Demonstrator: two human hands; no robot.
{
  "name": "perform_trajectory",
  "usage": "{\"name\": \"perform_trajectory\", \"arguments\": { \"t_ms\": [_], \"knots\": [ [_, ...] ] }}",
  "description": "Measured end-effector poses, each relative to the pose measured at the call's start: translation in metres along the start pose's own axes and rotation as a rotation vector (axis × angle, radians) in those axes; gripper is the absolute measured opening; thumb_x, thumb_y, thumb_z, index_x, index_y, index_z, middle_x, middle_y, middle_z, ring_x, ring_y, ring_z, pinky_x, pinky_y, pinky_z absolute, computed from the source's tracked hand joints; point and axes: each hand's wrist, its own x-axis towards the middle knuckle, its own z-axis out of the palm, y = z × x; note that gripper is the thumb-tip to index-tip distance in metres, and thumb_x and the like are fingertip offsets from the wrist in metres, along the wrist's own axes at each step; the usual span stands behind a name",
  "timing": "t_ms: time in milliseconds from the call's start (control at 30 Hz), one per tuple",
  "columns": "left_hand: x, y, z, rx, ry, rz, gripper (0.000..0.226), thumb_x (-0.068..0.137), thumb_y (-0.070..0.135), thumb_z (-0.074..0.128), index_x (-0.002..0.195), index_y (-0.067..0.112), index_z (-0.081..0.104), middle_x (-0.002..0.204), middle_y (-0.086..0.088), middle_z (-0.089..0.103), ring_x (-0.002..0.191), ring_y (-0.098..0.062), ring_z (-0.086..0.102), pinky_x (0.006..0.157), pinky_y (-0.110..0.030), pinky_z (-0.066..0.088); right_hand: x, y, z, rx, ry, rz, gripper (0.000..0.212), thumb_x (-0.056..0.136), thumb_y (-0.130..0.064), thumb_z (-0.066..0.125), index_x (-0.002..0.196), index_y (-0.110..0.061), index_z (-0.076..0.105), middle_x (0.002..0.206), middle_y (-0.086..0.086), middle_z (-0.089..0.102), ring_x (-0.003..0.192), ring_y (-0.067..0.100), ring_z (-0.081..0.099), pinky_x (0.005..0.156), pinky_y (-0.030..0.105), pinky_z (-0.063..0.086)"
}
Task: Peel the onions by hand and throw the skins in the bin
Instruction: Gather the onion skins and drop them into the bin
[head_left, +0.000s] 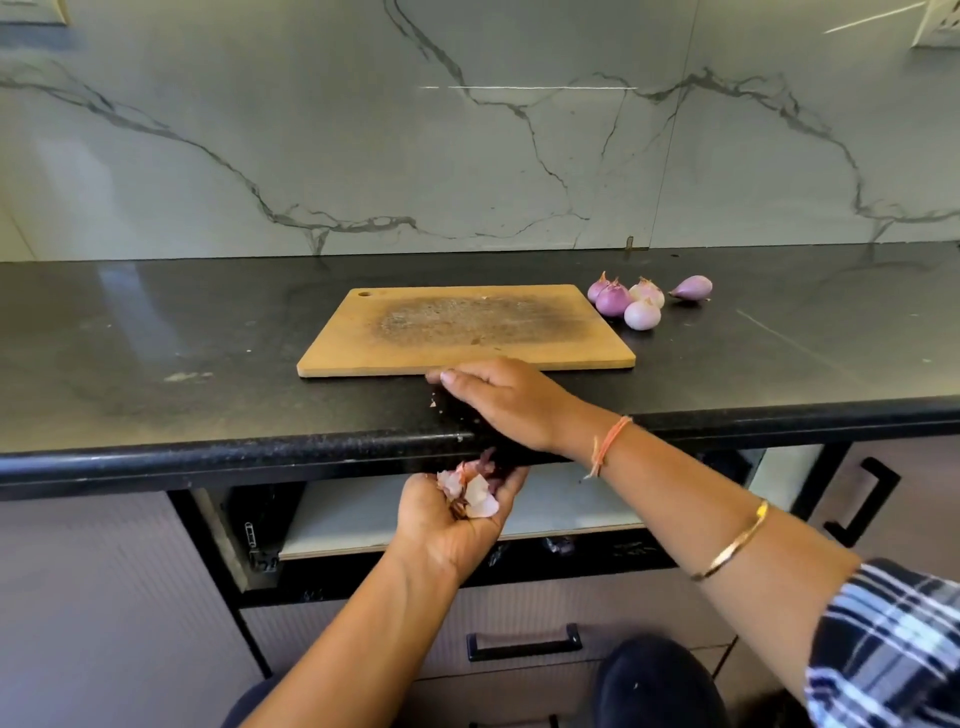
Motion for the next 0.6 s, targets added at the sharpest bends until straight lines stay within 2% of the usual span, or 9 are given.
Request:
{"name": "perform_trajectory", "arguments": {
  "t_ms": [67, 167, 233, 300, 367, 400, 467, 533, 600],
  "knots": [
    [-0.003, -0.001, 0.006, -0.052, -0.023, -0.041, 0.042, 0.102, 0.022, 0.028, 0.116, -0.003, 0.058, 0.112, -0.026, 0.064, 0.104, -0.041, 0.059, 0.074, -0.053, 0.046, 0.001, 0.003, -0.003, -0.034, -0.160, 0.018, 0.040, 0.104, -0.025, 0.037, 0.134, -0.004, 0.053, 0.142, 0.006, 0.050, 0.134, 0.015, 0.043, 0.108, 0.018, 0.029],
    [-0.008, -0.002, 0.007, -0.074, -0.016, -0.061, 0.043, 0.101, 0.020, 0.028, 0.123, -0.004, 0.056, 0.122, -0.025, 0.060, 0.115, -0.037, 0.057, 0.073, -0.049, 0.048, -0.012, -0.001, 0.001, 0.015, -0.254, -0.042, 0.037, 0.104, -0.019, 0.038, 0.137, -0.008, 0.051, 0.146, 0.001, 0.047, 0.137, 0.006, 0.037, 0.111, 0.014, 0.023],
    [-0.011, -0.002, 0.006, -0.076, 0.015, -0.067, 0.039, 0.100, 0.019, 0.029, 0.111, -0.002, 0.061, 0.103, -0.022, 0.069, 0.099, -0.031, 0.064, 0.068, -0.045, 0.052, -0.023, -0.001, 0.003, 0.087, -0.272, -0.077, 0.037, 0.103, -0.018, 0.039, 0.135, -0.007, 0.052, 0.144, 0.003, 0.049, 0.136, 0.004, 0.037, 0.113, 0.015, 0.024],
    [-0.014, -0.003, 0.008, -0.098, 0.021, -0.078, 0.036, 0.099, 0.018, 0.032, 0.096, 0.002, 0.064, 0.080, -0.018, 0.071, 0.081, -0.026, 0.066, 0.056, -0.037, 0.056, -0.035, -0.001, 0.006, 0.158, -0.271, -0.115, 0.040, 0.099, -0.022, 0.040, 0.132, -0.006, 0.056, 0.139, 0.004, 0.054, 0.133, 0.004, 0.042, 0.113, 0.020, 0.028],
    [-0.014, -0.004, 0.009, -0.096, 0.028, -0.069, 0.037, 0.099, 0.016, 0.031, 0.091, -0.001, 0.063, 0.075, -0.018, 0.070, 0.080, -0.026, 0.065, 0.058, -0.040, 0.054, -0.044, -0.002, 0.007, 0.248, -0.232, -0.143, 0.042, 0.095, -0.022, 0.040, 0.125, -0.003, 0.062, 0.130, 0.007, 0.062, 0.125, 0.009, 0.053, 0.108, 0.027, 0.038],
    [-0.012, -0.004, 0.008, -0.077, 0.021, -0.059, 0.038, 0.099, 0.017, 0.029, 0.094, -0.003, 0.062, 0.080, -0.020, 0.070, 0.084, -0.028, 0.064, 0.061, -0.041, 0.051, -0.045, -0.004, 0.006, 0.283, -0.199, -0.161, 0.041, 0.095, -0.021, 0.040, 0.122, -0.001, 0.064, 0.125, 0.008, 0.065, 0.121, 0.012, 0.057, 0.106, 0.030, 0.041],
    [-0.009, -0.002, 0.007, -0.034, -0.009, -0.049, 0.041, 0.099, 0.018, 0.028, 0.110, -0.003, 0.061, 0.100, -0.022, 0.069, 0.097, -0.031, 0.064, 0.067, -0.043, 0.050, -0.042, -0.004, 0.003, 0.307, -0.125, -0.179, 0.039, 0.096, -0.020, 0.039, 0.119, -0.003, 0.066, 0.122, 0.007, 0.066, 0.118, 0.013, 0.058, 0.105, 0.032, 0.041],
    [-0.005, 0.002, 0.005, -0.031, -0.035, -0.053, 0.044, 0.100, 0.018, 0.026, 0.122, -0.004, 0.057, 0.121, -0.024, 0.062, 0.112, -0.038, 0.057, 0.076, -0.049, 0.047, -0.030, -0.001, -0.002, 0.239, -0.050, -0.147, 0.040, 0.096, -0.026, 0.038, 0.120, -0.009, 0.065, 0.125, 0.004, 0.065, 0.120, 0.011, 0.055, 0.107, 0.029, 0.038],
    [-0.004, 0.001, 0.004, -0.026, -0.043, -0.060, 0.045, 0.102, 0.018, 0.025, 0.122, -0.007, 0.056, 0.125, -0.027, 0.058, 0.116, -0.042, 0.053, 0.079, -0.053, 0.045, -0.018, 0.003, -0.009, 0.111, -0.033, -0.063, 0.040, 0.100, -0.028, 0.039, 0.127, -0.010, 0.060, 0.134, 0.003, 0.058, 0.128, 0.010, 0.048, 0.110, 0.023, 0.032]
  ]
}}
